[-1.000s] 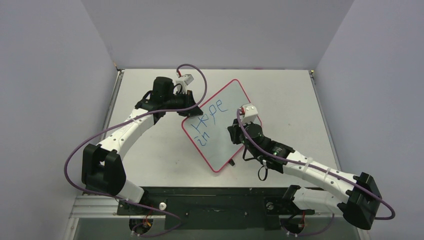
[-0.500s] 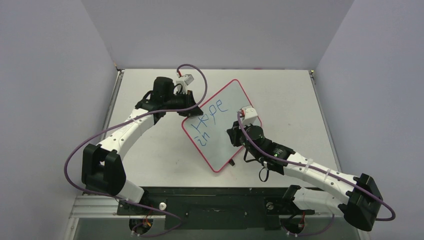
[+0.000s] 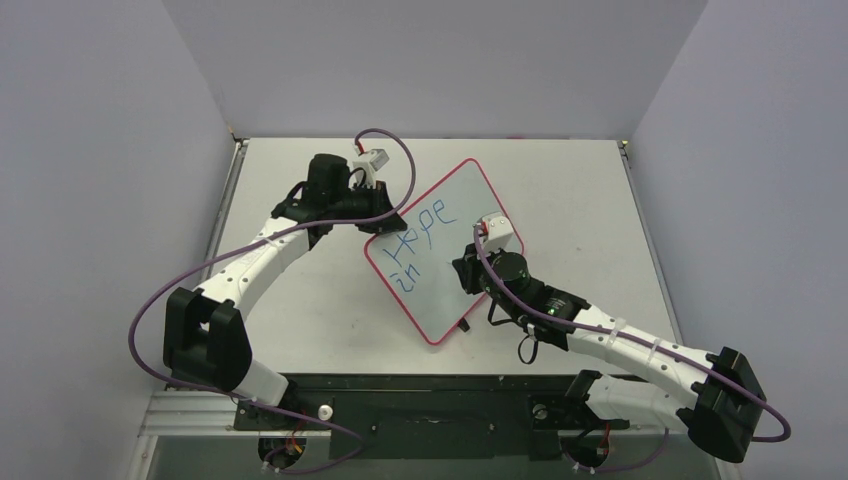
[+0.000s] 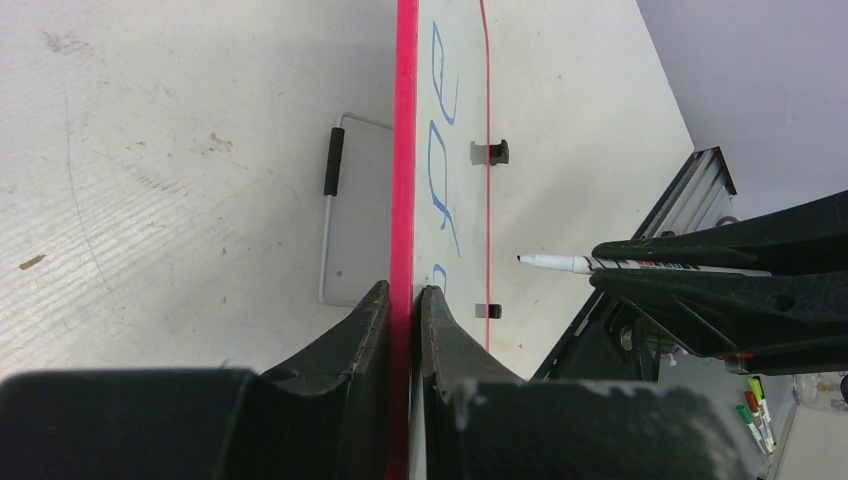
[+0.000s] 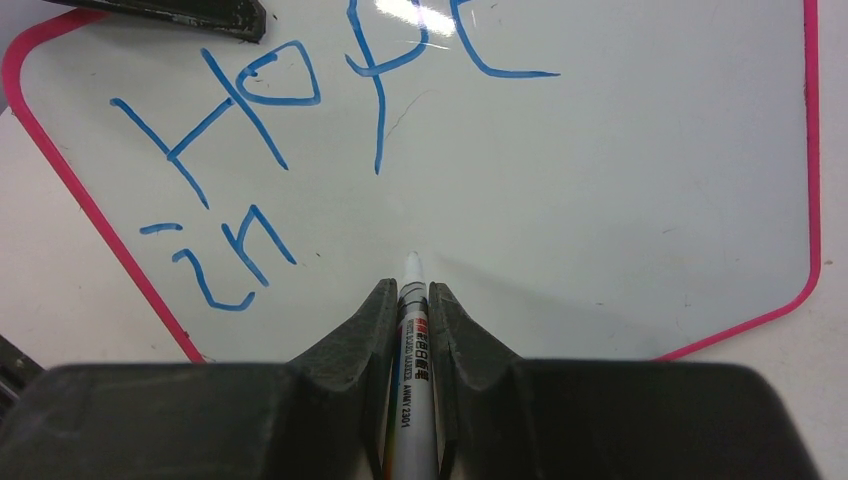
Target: Write a sentence on the whiteboard
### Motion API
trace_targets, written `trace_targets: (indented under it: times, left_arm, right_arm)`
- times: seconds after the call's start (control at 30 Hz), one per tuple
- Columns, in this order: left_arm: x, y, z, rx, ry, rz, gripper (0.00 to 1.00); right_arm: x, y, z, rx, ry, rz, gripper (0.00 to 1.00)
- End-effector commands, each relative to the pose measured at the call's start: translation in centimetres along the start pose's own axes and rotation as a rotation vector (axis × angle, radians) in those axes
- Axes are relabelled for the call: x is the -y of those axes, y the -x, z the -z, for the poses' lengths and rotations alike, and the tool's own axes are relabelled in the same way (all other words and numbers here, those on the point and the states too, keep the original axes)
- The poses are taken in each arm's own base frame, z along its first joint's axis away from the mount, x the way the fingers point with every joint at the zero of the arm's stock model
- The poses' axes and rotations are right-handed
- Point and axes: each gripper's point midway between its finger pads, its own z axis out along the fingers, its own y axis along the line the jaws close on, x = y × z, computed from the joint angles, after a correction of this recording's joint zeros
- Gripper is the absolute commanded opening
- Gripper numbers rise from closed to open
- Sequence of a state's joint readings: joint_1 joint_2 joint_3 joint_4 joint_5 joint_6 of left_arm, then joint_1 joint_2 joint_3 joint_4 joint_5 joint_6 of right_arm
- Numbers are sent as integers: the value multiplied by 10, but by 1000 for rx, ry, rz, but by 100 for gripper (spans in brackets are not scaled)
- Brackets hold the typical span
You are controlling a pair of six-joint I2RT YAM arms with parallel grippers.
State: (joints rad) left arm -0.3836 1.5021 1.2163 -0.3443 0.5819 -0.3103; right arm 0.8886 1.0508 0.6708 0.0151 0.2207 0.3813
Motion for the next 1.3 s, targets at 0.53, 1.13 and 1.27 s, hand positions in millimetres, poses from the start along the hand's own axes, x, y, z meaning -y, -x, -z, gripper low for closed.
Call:
trace_targets:
  times: [0.53,1.13,1.27]
  left_arm:
    - [-20,13,0,46,113,-91,0]
    - [-18,14,1,46,111,-96,0]
    - [-18,15,1,48,111,-97,0]
  right_arm:
    - [-19,34,-8,100,66,-47,0]
    - [-38,21,-36,61,119,-69,0]
    - [-25,14,-40,47,46,-63,0]
